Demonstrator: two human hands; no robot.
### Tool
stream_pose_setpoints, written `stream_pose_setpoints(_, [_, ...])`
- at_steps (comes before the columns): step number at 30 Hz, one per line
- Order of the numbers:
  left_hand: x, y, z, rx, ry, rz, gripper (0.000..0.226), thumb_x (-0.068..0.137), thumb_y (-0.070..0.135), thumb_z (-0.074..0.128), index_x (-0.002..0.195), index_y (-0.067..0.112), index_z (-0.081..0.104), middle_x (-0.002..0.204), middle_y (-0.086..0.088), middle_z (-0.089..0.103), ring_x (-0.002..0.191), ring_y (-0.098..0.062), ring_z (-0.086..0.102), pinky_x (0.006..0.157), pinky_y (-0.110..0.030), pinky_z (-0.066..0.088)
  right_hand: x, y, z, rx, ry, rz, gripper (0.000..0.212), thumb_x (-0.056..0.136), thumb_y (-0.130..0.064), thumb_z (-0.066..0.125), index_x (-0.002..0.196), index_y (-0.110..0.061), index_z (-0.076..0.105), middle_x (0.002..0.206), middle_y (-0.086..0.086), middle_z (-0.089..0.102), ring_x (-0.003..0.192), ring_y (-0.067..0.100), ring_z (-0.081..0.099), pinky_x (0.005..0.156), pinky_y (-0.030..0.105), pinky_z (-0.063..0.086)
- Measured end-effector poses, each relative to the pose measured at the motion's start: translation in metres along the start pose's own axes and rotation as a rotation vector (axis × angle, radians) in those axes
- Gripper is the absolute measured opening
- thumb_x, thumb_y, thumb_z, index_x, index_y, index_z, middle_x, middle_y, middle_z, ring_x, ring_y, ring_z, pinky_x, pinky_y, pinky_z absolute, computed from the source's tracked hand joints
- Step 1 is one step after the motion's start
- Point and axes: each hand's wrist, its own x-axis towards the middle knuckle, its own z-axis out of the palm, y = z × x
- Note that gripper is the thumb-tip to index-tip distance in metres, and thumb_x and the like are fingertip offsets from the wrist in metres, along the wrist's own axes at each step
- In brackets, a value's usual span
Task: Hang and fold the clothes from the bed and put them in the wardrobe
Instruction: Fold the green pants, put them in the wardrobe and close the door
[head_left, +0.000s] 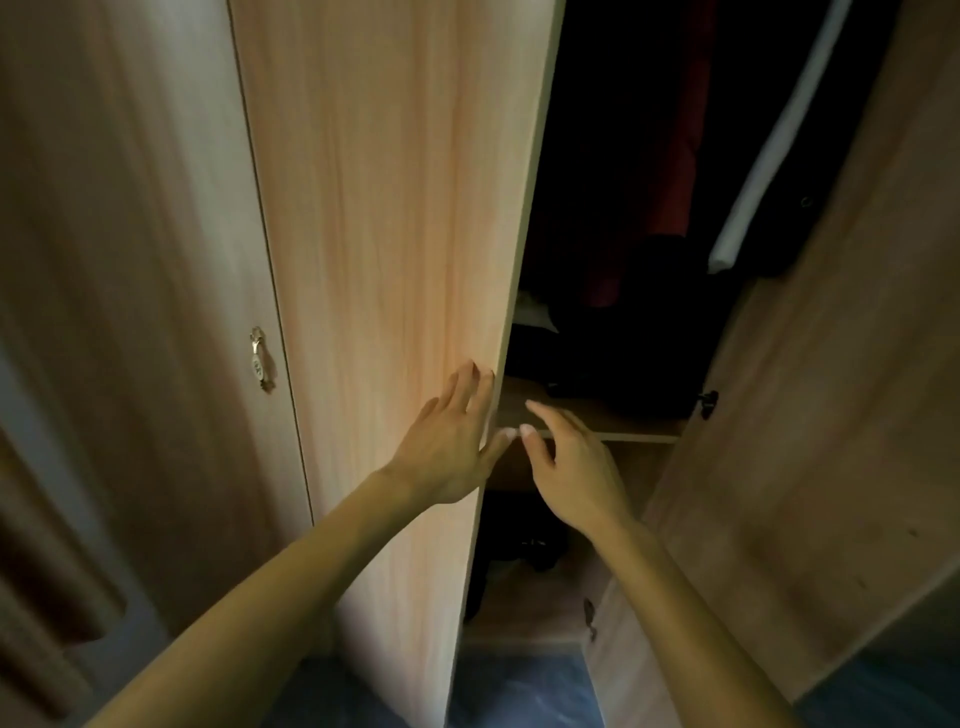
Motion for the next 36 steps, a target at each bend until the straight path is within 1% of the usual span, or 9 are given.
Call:
stream_pose_setpoints(3, [0.034, -0.004, 0.019, 0.070, -0.045, -0.009, 0.074, 0.096, 0.055, 0.022, 0.148, 0.019, -0.015, 0.149, -0.001, -0.033, 0.141, -0.024, -0.023, 0.117, -0.046, 0.006, 0.028, 0.018, -0.006, 0.051, 0.011, -0.018, 0.041, 0.100, -0.038, 0.038, 0.139, -0.028, 0.043, 0.141, -0.006, 0.047, 0.128, 0.012, 0.045, 0.097, 0.022, 0.035])
stream_pose_setpoints(7, [0.073, -0.002, 0.030, 0.132, -0.076, -0.053, 0.076, 0.098, 0.047, 0.032, 0.148, 0.018, -0.018, 0.149, -0.002, -0.034, 0.139, -0.025, -0.028, 0.118, -0.049, 0.004, 0.062, 0.041, -0.012, 0.051, -0.001, -0.036, 0.042, 0.100, -0.038, 0.038, 0.140, -0.026, 0.041, 0.143, -0.005, 0.046, 0.130, 0.012, 0.043, 0.099, 0.021, 0.032])
stream_pose_setpoints(13, [0.112, 0.003, 0.044, 0.155, -0.099, -0.100, 0.084, 0.096, 0.044, 0.042, 0.147, 0.017, -0.019, 0.149, -0.003, -0.033, 0.141, -0.027, -0.024, 0.117, -0.048, 0.005, 0.096, 0.067, -0.007, 0.084, -0.053, -0.041, 0.043, 0.100, -0.040, 0.037, 0.141, -0.028, 0.040, 0.144, -0.006, 0.044, 0.131, 0.013, 0.042, 0.102, 0.027, 0.035])
stream_pose_setpoints(17, [0.137, -0.002, 0.052, 0.146, -0.086, -0.113, 0.086, 0.094, 0.041, 0.046, 0.148, 0.015, -0.016, 0.155, -0.008, -0.025, 0.142, -0.029, -0.020, 0.116, -0.051, 0.012, 0.116, 0.076, -0.007, 0.084, -0.041, -0.057, 0.043, 0.100, -0.040, 0.037, 0.141, -0.025, 0.040, 0.143, -0.005, 0.045, 0.130, 0.014, 0.044, 0.102, 0.029, 0.037])
stream_pose_setpoints(22, [0.169, -0.004, 0.062, 0.097, -0.084, -0.133, 0.088, 0.094, 0.040, 0.048, 0.148, 0.014, -0.017, 0.154, -0.008, -0.027, 0.142, -0.029, -0.021, 0.117, -0.048, 0.011, 0.143, 0.088, -0.009, 0.052, -0.030, -0.069, 0.045, 0.100, -0.042, 0.037, 0.141, -0.024, 0.040, 0.142, -0.003, 0.046, 0.127, 0.015, 0.046, 0.102, 0.032, 0.041])
stream_pose_setpoints(28, [0.206, -0.020, 0.073, 0.072, -0.061, -0.165, 0.091, 0.091, 0.035, 0.053, 0.148, 0.015, -0.015, 0.155, -0.006, -0.024, 0.144, -0.029, -0.013, 0.113, -0.048, 0.025, 0.174, 0.094, -0.017, 0.014, 0.004, -0.058, 0.044, 0.099, -0.041, 0.038, 0.140, -0.024, 0.042, 0.142, -0.003, 0.046, 0.126, 0.017, 0.047, 0.099, 0.031, 0.040])
stream_pose_setpoints(32, [0.226, -0.024, 0.071, 0.061, -0.072, -0.174, 0.089, 0.089, 0.029, 0.052, 0.149, 0.014, -0.013, 0.156, -0.006, -0.020, 0.144, -0.028, -0.013, 0.113, -0.045, 0.026, 0.186, 0.095, -0.022, -0.007, 0.030, -0.041, 0.044, 0.099, -0.039, 0.040, 0.140, -0.022, 0.043, 0.142, -0.001, 0.047, 0.127, 0.017, 0.046, 0.099, 0.030, 0.038])
stream_pose_setpoints(34, [0.235, -0.027, 0.068, 0.074, -0.080, -0.179, 0.089, 0.087, 0.027, 0.051, 0.149, 0.014, -0.011, 0.156, -0.005, -0.018, 0.145, -0.027, -0.009, 0.111, -0.042, 0.028, 0.189, 0.095, -0.021, -0.010, 0.041, -0.033, 0.044, 0.099, -0.039, 0.041, 0.139, -0.020, 0.044, 0.141, 0.000, 0.048, 0.126, 0.018, 0.048, 0.100, 0.032, 0.041])
stream_pose_setpoints(36, [0.242, -0.031, 0.070, 0.087, -0.095, -0.189, 0.091, 0.085, 0.029, 0.052, 0.149, 0.015, -0.011, 0.156, -0.004, -0.017, 0.144, -0.028, -0.007, 0.110, -0.043, 0.029, 0.191, 0.097, -0.018, -0.020, 0.048, -0.014, 0.044, 0.099, -0.040, 0.041, 0.139, -0.021, 0.045, 0.140, 0.001, 0.049, 0.125, 0.019, 0.049, 0.100, 0.035, 0.043])
